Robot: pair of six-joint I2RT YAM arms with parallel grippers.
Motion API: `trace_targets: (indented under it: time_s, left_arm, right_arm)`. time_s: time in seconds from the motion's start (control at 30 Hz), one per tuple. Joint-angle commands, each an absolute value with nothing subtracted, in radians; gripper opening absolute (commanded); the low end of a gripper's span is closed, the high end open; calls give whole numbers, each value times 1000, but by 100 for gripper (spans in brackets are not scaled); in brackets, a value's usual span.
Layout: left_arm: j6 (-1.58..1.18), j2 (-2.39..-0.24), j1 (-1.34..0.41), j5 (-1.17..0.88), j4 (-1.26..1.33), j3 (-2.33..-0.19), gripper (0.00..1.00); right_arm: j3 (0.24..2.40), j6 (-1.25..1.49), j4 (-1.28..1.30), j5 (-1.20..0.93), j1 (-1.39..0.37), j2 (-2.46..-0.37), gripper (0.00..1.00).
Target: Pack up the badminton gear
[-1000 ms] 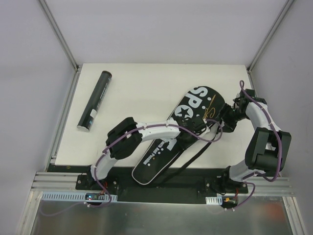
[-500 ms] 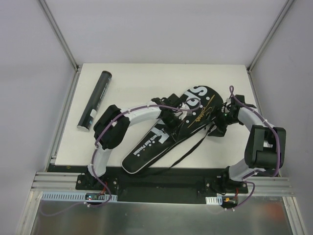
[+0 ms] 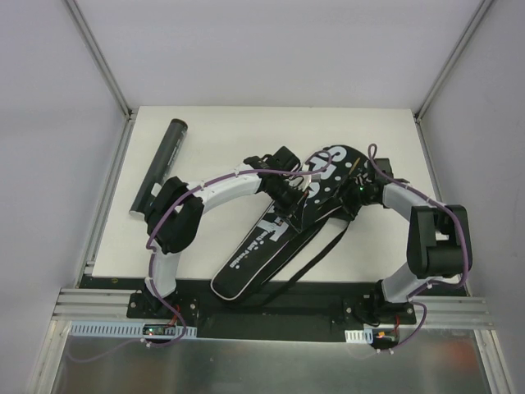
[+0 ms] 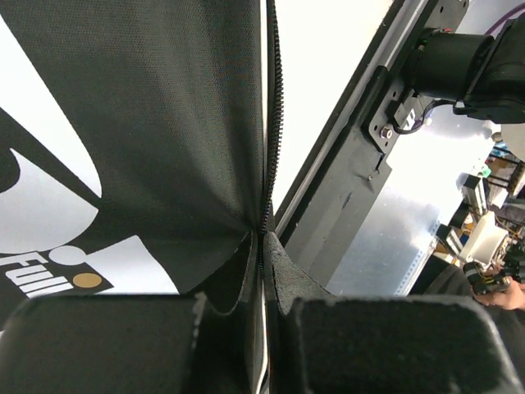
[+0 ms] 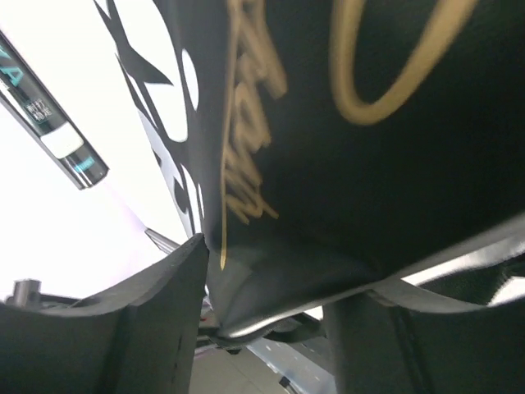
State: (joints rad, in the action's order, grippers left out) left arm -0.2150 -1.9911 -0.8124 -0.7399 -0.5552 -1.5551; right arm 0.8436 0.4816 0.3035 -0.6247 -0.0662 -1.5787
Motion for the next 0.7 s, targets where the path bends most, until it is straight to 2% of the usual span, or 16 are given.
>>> trace_targets:
  time_s: [0.0, 0.07, 0.1, 0.17, 0.2, 0.3, 0.43, 0.53, 0.67]
  left_arm:
    - [-236, -1893, -818, -812, -557, -1554, 0]
    - [-239, -1884, -818, -811, -557, -1554, 0]
    - [-247, -1882, -816, -807, -555, -1555, 10]
    - [-261, -1861, -808, -789, -557, -1552, 30]
    - [-264, -1850, -807, -778, -557, -1545, 43]
    - [-273, -1792, -789, -753, -557, -1522, 53]
    - [-287, -1692, -744, -713, -557, -1488, 53]
    - [-314, -1631, -709, -698, -557, -1471, 53]
    - [-319, -1588, -703, -666, -557, -1462, 56]
  right_arm:
    - [981, 417, 287, -557, -109, -1647, 46]
    - [1078, 353, 348, -546, -121, -1678, 34]
    - [1107, 333, 373, -540, -132, -1695, 22]
    - [1199, 264, 458, -519, -141, -1695, 11]
    - [1230, 232, 492, -487, -153, -1687, 2]
    - [1408, 69, 677, -427, -187, -1700, 1]
    - [1636, -80, 896, -321, -233, -1735, 1]
    - [1761, -69, 968, -311, -239, -1753, 1]
    - [1789, 96, 982, -328, -242, -1756, 0]
